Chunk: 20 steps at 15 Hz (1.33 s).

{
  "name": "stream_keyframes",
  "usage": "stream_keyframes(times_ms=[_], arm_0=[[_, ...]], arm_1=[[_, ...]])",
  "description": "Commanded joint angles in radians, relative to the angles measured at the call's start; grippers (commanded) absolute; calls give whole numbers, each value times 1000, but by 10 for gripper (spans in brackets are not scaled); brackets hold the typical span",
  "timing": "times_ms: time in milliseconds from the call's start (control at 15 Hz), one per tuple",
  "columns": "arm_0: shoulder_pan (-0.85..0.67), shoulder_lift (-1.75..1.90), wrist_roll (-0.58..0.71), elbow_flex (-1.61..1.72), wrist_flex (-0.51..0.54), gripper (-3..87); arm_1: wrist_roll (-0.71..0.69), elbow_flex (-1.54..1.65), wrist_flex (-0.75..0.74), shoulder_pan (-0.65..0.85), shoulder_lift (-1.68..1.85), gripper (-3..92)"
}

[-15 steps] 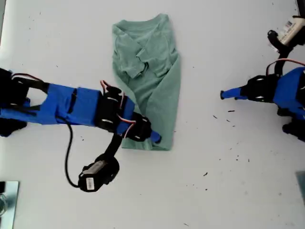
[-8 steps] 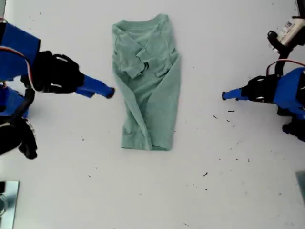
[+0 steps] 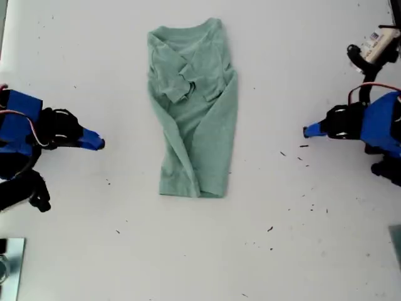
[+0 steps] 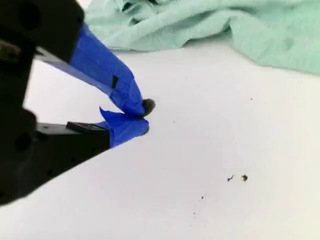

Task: Fold t shirt

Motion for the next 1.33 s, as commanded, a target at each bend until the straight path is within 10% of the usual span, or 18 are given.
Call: stream_keyframes(times_ms=[0,400,1267], arm_0=[[58,-210,-28,-273,28,-2],[209,-1190,169,-1494,387,256],[173,-1845,247,-1624,216,260]], arm_1=[[54,-235,-8,-98,-140,22],[66,-1313,-12,-356,-1209,276],[64,-1802,-87,-370,-2158,266]])
